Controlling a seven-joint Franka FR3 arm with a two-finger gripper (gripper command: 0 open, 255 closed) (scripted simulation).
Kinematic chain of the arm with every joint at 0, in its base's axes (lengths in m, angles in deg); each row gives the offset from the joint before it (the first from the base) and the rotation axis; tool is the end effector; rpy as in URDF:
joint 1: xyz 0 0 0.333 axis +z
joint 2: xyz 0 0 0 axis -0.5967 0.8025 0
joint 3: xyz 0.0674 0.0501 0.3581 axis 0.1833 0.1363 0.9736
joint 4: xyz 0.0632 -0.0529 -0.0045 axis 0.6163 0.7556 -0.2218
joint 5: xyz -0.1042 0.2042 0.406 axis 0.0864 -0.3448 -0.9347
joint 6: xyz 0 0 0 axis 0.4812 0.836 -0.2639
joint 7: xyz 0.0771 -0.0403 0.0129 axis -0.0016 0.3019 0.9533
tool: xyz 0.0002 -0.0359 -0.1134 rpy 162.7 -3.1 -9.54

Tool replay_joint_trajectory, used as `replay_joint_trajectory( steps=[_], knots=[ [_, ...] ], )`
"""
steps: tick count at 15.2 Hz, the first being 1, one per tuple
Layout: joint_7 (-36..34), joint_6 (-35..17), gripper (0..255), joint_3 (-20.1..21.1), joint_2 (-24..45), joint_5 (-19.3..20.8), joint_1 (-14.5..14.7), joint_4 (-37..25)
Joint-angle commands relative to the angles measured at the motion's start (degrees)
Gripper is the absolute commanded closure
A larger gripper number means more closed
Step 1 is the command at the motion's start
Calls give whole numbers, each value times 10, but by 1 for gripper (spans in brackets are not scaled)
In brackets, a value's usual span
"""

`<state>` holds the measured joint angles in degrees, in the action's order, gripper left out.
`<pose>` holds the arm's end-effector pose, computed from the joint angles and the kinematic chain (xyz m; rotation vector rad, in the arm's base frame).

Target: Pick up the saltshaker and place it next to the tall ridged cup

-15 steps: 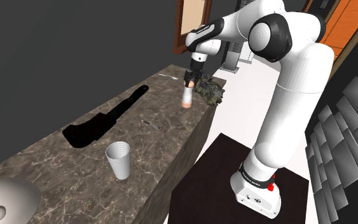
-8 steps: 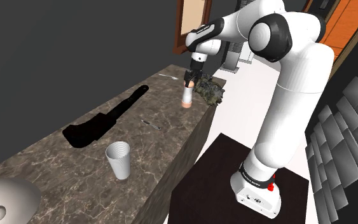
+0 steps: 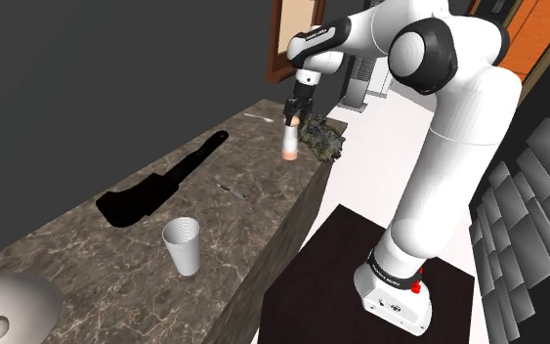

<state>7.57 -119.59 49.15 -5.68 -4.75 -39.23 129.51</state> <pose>0.5833 -0.3018 0.4362 -2.9692 0.2395 -0.0623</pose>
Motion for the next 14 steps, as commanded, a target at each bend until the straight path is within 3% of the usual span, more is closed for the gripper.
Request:
replay_joint_trajectory(
  steps=[1, 14],
  knots=[
    [-4, 15, 255, -1, -5, 4, 0, -11],
    [-26, 108, 255, -3, -25, 20, 0, -89]
  ],
)
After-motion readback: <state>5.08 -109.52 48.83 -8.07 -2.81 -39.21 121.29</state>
